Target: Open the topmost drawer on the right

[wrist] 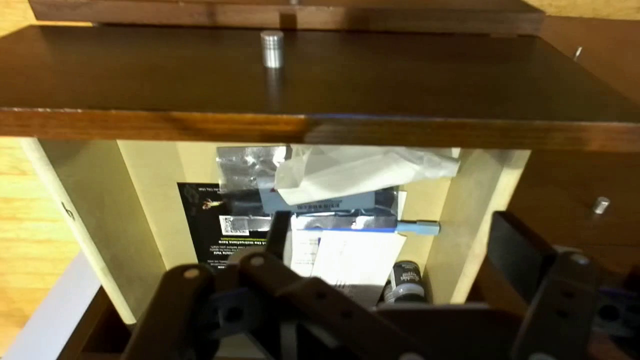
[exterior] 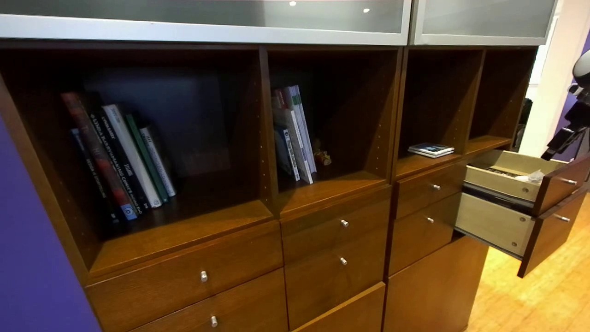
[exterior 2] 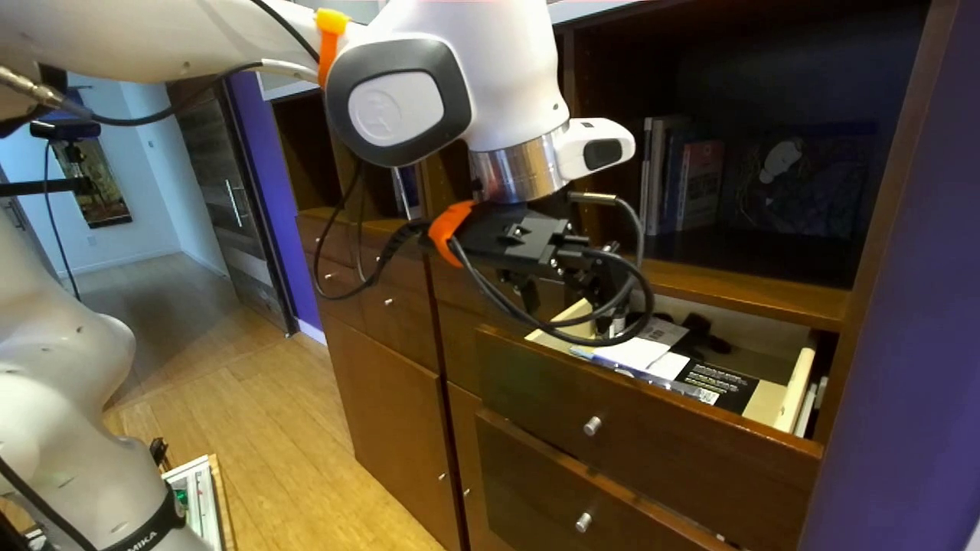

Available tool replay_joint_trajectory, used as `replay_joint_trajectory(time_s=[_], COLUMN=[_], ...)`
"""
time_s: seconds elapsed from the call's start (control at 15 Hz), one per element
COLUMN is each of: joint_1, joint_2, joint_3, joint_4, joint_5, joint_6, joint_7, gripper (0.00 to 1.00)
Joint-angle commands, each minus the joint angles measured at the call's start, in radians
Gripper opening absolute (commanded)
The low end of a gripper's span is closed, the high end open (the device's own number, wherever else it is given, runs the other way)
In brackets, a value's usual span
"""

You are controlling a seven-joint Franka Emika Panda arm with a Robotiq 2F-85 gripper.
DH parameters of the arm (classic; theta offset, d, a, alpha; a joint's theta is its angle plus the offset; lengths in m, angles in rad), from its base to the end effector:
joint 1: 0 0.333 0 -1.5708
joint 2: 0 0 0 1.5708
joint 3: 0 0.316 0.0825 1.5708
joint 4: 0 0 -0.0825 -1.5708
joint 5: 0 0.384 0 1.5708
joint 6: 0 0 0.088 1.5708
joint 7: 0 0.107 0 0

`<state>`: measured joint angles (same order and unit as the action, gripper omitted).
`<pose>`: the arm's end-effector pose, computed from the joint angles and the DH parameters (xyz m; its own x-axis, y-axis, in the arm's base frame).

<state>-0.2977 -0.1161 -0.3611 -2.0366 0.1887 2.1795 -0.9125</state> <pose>0.4341 -0.3352 0.5182 0.9354 0.1617 0.3144 0.1526 -0.9868 0.0537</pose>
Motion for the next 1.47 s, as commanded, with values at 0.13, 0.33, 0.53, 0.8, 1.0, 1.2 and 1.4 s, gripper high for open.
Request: replay_joint_trajectory(time_s=[0.13, 0.33, 0.53, 0.8, 1.0, 1.2, 1.4], joint_1=[0.009, 0.001, -0.007, -0.016, -0.018, -0.016, -0.011], joint_2=[0.045, 0.061, 0.070, 0.070, 0.066, 0.066, 0.063], joint_3=[0.006, 0.007, 0.008, 0.007, 0.007, 0.011, 0.015], joint_4=[0.011, 0.014, 0.017, 0.024, 0.031, 0.043, 0.047], joint_5=[-0.019, -0.068, -0.122, -0.214, -0.273, -0.319, -0.261], joint_6=[0.048, 0.029, 0.017, -0.028, -0.072, -0.106, -0.071], joint_7=[0.058, 0.074, 0.098, 0.145, 0.159, 0.179, 0.191], gripper=[1.00, 1.00, 1.00, 1.00, 1.00, 1.00, 1.00])
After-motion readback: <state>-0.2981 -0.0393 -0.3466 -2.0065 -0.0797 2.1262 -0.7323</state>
